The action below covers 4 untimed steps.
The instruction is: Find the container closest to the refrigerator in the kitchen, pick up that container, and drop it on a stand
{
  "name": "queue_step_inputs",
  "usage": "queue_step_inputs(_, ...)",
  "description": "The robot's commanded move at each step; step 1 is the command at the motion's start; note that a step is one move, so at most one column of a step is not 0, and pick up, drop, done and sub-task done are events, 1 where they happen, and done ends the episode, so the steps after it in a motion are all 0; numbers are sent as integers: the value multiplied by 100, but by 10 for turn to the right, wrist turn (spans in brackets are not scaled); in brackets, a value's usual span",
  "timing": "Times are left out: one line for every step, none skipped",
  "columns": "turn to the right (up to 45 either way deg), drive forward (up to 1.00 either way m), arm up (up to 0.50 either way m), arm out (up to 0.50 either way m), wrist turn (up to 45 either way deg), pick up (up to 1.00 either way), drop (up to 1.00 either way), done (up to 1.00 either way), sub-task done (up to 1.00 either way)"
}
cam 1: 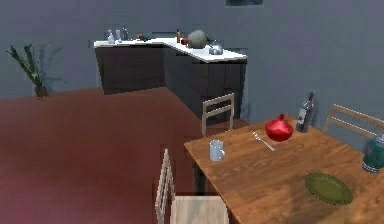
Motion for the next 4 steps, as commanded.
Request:
queue_step_inputs(0,0,0,0,-450,0,0,0,0)
queue_step_inputs(0,0,0,0,-450,0,0,0,0)
queue_step_inputs(0,0,0,0,-150,0,0,0,0)
queue_step_inputs(0,0,0,-32,0,0,0,0,0)
